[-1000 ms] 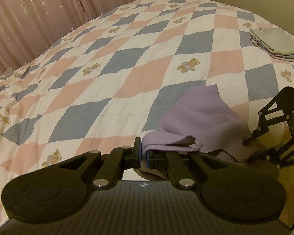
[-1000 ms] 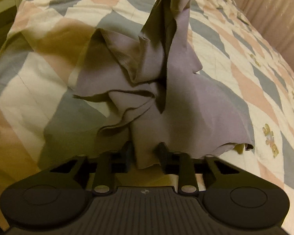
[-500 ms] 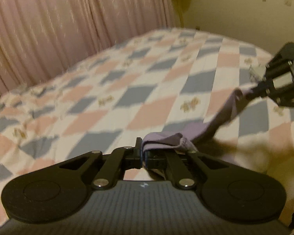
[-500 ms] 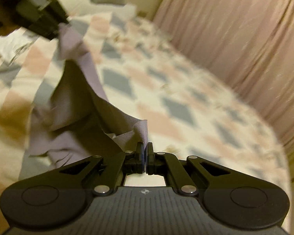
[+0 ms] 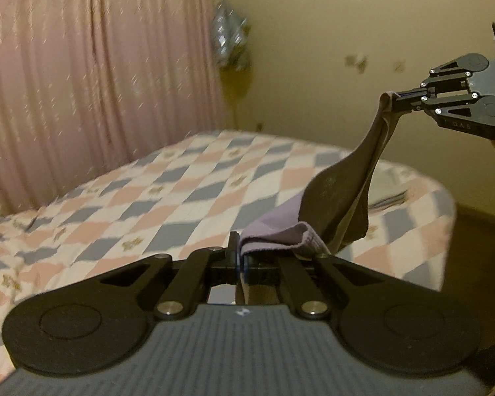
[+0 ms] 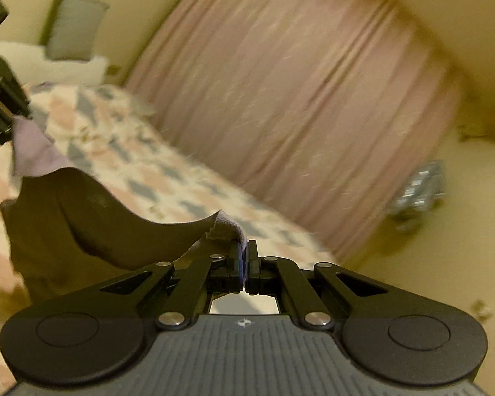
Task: Fold clothes
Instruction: 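Raise the tank top with both grippers to shake it out and unfold it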
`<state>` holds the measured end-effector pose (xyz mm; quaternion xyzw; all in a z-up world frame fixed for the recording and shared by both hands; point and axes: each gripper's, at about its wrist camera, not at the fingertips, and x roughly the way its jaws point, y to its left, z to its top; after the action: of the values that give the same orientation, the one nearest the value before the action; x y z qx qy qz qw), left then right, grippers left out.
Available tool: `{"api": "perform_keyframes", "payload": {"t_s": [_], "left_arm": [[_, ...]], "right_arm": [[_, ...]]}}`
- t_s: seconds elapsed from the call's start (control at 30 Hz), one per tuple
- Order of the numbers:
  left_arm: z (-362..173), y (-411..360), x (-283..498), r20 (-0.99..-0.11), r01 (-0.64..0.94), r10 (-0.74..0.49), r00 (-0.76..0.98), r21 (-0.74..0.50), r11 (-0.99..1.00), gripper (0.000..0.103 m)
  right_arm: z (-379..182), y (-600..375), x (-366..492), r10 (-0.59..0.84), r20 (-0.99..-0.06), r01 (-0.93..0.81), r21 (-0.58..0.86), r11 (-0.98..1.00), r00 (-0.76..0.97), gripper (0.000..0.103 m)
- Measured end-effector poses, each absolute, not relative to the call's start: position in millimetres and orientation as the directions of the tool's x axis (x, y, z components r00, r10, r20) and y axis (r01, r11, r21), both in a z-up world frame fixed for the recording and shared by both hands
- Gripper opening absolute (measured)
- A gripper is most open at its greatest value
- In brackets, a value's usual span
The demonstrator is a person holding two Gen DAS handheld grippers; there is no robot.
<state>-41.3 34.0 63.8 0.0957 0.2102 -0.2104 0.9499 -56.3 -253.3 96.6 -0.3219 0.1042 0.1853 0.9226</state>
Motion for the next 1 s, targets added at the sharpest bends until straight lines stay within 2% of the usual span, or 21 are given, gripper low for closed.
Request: {"api": "perform_keyframes", "payload": {"t_s": [0.1,0.27,0.4,0.47,0.6,0.83,1.0], "left_arm": [[92,39,-59,-0.395,0.492,-0.424,0.815,0.084,0.866,0.000],[132,41,-60,-0.337,0.518,-0.466,0.818,0.079,0.852,0.000],[138,34,-39,-0.352,0.516,-0.467,0.811,0.054,0.855,0.000],[130,28,-22,-0.386,0.513,-0.458,0.801,0.048,0.857,0.000],[92,11,29,-0.476,0.486,-0.418,0.774,0.022,0.874,0.000],[-17,-14,155,-0.629,0.395,-0.307,0.714,0.000,0.919,0.000],[-82,-26,236,-0.689,0.322,-0.256,0.678,-0.034,0.946,0.000]], "right_arm": [[122,-254,-85,0.235,-0.246,-0.336,-0.566,0.753,0.940,0.000],[156,-256,-97,0.216,-0.176,-0.279,-0.584,0.762,0.960,0.000],[159,-267,-73,0.220,-0.189,-0.290,-0.578,0.763,0.957,0.000],[147,-271,-51,0.226,-0.231,-0.320,-0.574,0.754,0.946,0.000],[111,-287,6,0.253,-0.329,-0.401,-0.541,0.739,0.910,0.000],[-2,-314,146,0.294,-0.500,-0.528,-0.427,0.734,0.814,0.000],[-70,-317,223,0.310,-0.577,-0.579,-0.367,0.728,0.755,0.000]]}}
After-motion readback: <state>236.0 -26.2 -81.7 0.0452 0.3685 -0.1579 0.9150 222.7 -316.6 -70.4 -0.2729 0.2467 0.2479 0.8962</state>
